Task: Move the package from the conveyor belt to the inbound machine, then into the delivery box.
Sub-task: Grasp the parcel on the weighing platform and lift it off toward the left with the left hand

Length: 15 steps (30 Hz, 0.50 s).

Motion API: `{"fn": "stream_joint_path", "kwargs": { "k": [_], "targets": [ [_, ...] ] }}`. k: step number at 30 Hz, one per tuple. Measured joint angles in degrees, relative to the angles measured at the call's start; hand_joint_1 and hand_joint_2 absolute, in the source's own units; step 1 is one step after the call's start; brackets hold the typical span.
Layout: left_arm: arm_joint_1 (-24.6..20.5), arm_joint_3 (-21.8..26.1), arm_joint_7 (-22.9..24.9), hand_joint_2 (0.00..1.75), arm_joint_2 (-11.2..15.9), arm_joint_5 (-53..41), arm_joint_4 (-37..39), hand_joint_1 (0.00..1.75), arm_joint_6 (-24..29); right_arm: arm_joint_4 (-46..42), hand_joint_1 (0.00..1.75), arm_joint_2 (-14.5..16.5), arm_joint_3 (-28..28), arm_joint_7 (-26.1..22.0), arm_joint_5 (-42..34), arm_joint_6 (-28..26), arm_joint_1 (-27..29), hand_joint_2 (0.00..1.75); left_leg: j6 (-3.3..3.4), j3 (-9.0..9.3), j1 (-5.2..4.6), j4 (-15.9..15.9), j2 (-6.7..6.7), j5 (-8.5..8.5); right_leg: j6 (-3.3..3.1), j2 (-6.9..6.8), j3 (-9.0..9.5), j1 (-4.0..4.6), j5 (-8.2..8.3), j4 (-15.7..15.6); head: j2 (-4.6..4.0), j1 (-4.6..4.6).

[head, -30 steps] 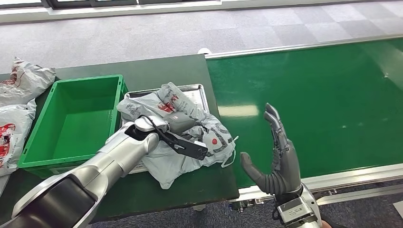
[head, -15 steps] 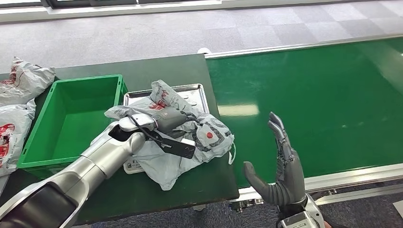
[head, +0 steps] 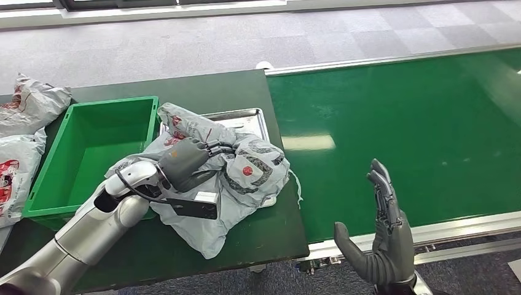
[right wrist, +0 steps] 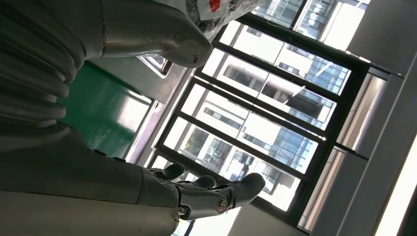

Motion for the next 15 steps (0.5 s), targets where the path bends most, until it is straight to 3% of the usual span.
{"fn": "stream_joint_path", "kwargs": {
  "k": [9,15],
  "targets": [
    [3.2,7.4,5.1,1.75,2.4,-9.5,-2.2,1.75,7.0,-2.1,0.00,0.0,-0.1,0.8,1.7,0.7,1.8,1.75,-0.01,0.00,0.05,0.0,0.01,0.01,-0.02,0.03,-0.04,0.06,0.00,0.0,0.00,0.00],
    [-1.1,15.3,7.3,1.75,4.1,-14.1,6.6,1.75,8.2,-2.5,0.00,0.0,-0.4,1.2,2.0,2.1,1.9,1.75,-0.14,0.00,0.16,0.0,0.06,0.09,-0.11,0.08,-0.08,0.18,0.05,0.0,0.00,-0.01]
  ]
}}
